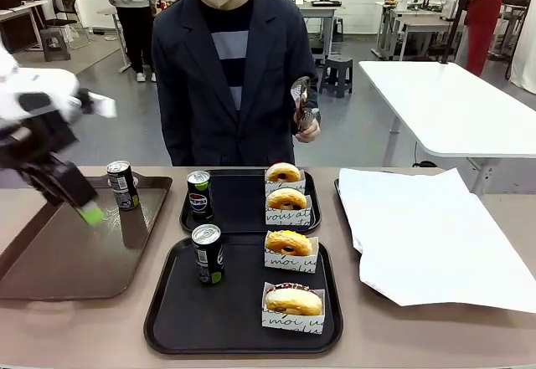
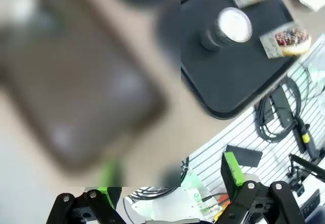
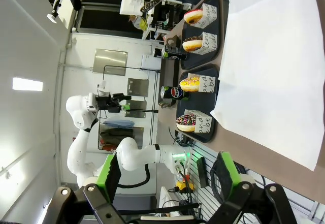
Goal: Set up donuts and drinks on trays.
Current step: Pick up one Pepsi coke from the Handle tray and place it on the Flat Tray without a Pepsi coke.
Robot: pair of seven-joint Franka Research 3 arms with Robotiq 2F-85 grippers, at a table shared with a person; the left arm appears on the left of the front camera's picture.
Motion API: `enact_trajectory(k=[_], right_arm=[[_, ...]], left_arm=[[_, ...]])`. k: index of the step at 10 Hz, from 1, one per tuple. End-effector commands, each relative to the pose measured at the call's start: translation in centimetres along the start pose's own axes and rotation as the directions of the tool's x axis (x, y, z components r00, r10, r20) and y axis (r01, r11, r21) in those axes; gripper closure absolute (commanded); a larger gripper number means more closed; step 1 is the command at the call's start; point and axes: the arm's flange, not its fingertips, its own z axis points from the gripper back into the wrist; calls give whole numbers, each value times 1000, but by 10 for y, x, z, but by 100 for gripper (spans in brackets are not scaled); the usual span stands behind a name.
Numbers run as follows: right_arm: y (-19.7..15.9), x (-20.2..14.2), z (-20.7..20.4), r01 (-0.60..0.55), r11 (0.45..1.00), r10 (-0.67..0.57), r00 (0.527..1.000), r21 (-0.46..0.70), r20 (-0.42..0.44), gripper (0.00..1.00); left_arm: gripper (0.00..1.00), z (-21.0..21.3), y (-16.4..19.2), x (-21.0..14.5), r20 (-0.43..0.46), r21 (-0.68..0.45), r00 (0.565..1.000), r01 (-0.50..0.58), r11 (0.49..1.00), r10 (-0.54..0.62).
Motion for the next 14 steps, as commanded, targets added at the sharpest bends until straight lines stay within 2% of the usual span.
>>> enact_trajectory(k=[1, 2, 3, 4, 5, 6, 11, 12, 13, 14], right_arm=[[1, 2, 0, -21, 999, 21, 1000, 24, 11, 0], [1, 2, 0, -21, 999, 21, 1000, 24, 11, 0], [1, 2, 0, -21, 999, 21, 1000, 24, 11, 0], [1, 2, 0, -21, 999, 21, 1000, 24, 11, 0], [1, 2, 0, -21, 999, 21, 1000, 24, 11, 0], [1, 2, 0, -21, 999, 21, 1000, 24, 11, 0], [1, 2, 0, -21, 999, 21, 1000, 24, 11, 0], [1, 2, 0, -21, 999, 21, 1000, 24, 11, 0], [1, 2, 0, -21, 999, 21, 1000, 24, 11, 0], [1, 2, 0, -21, 999, 21, 1000, 24, 11, 0]], left_arm=[[0, 24, 54, -28, 52, -11, 992, -117, 993, 118], [0, 29, 77, -40, 66, 18, 982, -178, 984, 177], [0, 33, 104, -39, 61, 61, 966, -257, 965, 253], [0, 33, 109, -46, 77, 73, 947, -318, 945, 312], [0, 30, 94, -50, 93, 107, 944, -325, 940, 316], [0, 38, 111, -53, 80, 39, 961, -267, 963, 263], [0, 37, 111, -54, 82, 56, 956, -286, 957, 281], [0, 22, 152, -39, 0, -190, 924, -375, 907, 382], [0, 8, 187, -34, -44, -373, 909, -400, 837, 414], [0, -1, 208, -38, -59, -561, 916, -360, 746, 398]])
